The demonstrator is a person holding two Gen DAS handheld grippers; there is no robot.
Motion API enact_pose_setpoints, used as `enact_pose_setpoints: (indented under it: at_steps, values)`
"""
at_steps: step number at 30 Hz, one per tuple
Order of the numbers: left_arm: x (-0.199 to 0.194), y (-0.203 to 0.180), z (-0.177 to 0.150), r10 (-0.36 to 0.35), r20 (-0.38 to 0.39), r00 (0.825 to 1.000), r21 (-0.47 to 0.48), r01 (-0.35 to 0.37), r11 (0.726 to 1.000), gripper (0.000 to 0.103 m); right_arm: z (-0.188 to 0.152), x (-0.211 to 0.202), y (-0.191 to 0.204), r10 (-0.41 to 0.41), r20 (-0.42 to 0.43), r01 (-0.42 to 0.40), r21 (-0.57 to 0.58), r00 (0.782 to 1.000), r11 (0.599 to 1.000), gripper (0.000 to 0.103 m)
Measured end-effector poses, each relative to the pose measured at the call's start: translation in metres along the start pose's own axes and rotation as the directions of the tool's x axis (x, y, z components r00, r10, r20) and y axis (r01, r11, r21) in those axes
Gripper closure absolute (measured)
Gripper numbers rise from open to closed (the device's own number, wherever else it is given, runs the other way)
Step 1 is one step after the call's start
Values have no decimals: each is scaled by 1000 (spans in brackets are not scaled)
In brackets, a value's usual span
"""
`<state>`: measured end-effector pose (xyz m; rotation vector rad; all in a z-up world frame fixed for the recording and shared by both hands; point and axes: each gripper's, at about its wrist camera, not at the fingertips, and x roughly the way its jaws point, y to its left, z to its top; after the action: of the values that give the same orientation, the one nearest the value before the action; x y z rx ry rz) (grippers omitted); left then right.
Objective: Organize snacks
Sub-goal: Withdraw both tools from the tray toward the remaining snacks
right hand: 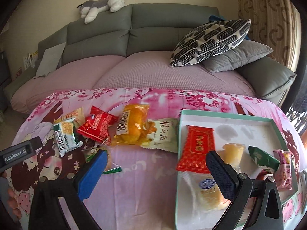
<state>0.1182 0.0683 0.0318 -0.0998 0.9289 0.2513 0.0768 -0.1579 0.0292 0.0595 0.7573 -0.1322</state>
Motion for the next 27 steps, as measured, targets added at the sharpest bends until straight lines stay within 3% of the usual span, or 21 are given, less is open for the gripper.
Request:
enact_pose_setpoints:
  at_steps: [11,20,27]
  values:
    - [20,17,7,-54,-44,998,-26,52,998,1,-7,28,37,47,-81,-54,-77,996,996,0]
    - [34,13,17,-190,-7,982,-66,189,980,1,-9,46,43,99,-120,-109,-82,988,991,0]
    - [45,4,20,-233,24,972,-62,234,970,1,-13,55,59,118,-126,-135,-135,985,982,0]
